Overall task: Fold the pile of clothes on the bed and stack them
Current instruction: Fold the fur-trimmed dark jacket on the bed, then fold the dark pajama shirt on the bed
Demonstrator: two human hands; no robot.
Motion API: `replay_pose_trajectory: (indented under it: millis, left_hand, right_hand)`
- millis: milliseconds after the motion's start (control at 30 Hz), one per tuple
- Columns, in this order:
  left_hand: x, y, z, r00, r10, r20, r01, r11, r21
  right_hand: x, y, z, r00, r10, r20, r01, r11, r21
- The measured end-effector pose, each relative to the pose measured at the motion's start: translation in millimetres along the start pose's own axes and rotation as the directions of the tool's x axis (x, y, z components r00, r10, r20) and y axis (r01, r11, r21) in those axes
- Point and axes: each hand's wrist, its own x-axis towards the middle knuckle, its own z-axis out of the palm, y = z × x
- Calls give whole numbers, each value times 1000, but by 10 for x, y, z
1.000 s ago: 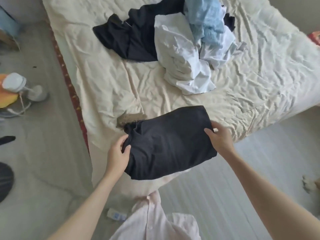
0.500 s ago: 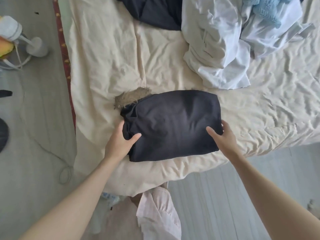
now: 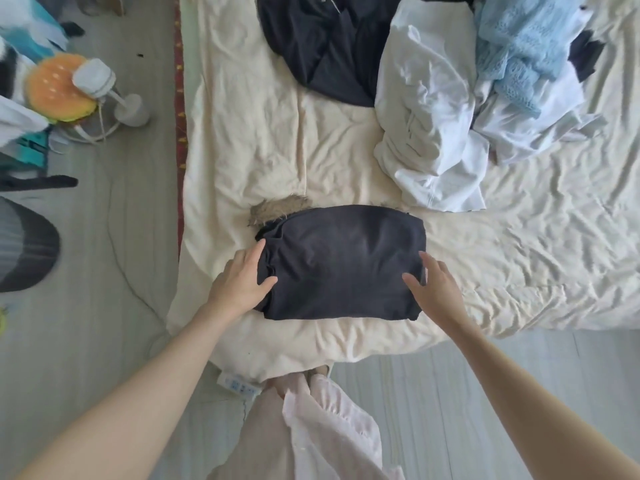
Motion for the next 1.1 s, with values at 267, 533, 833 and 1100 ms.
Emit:
replay_pose_trajectory:
  millis: [267, 533, 833, 1100]
  left_hand:
    - [-824, 6, -1032, 883, 258, -391, -272, 962, 20]
    - [-1382, -762, -2222, 761, 162, -629, -191, 981, 22]
    - [-1192, -2276, -3377, 762, 226, -607, -195, 974, 117]
    - [-766, -3026, -4409, 728, 344, -593, -264, 939, 221]
  right_hand:
    - [-699, -1494, -440, 853, -507, -123, 492, 860, -137]
    - [-1163, -3128, -384, 659, -741, -126, 714, 670, -205]
    - [-1386, -4798, 432, 608, -764, -217, 709, 645, -286]
    - [-1411, -6040, 761, 622, -742, -250, 679, 671, -299]
